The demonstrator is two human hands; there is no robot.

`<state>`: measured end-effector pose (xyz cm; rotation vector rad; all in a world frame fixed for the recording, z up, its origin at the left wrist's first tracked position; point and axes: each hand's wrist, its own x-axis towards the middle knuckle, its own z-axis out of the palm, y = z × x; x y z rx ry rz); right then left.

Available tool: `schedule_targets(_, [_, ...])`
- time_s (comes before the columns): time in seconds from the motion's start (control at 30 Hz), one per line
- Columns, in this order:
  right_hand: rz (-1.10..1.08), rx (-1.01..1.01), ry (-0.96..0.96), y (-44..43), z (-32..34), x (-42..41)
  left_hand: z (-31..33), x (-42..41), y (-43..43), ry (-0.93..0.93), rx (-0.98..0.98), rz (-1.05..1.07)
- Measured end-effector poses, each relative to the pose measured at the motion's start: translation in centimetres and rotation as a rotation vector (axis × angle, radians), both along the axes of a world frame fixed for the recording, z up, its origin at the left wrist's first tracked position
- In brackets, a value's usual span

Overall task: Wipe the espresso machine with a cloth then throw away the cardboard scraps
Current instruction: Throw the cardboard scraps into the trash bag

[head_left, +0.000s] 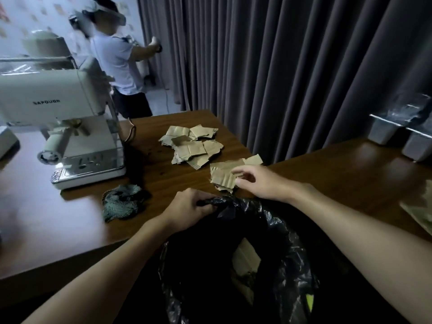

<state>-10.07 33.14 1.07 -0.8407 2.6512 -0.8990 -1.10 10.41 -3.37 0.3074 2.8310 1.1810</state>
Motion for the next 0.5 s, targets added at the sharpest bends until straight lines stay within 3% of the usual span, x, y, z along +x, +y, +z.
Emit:
schedule_targets(0.17, [0.121,0.114,0.010,-0.8,-1.0,-1.0,-0.7,0.2,0.5,-0.065,0.156,0.089])
schedule_targets(0.37, [0.074,0.051,0.113,-0.7,-1.2,-1.7,-1.0,0.0,0.4,-0.122,0.226,0.151])
schedule_targets(0.5, [0.057,0.138,0.146,-1.5,-1.7,-2.1,-1.4,-0.2,0.2,-0.046,0.221,0.175])
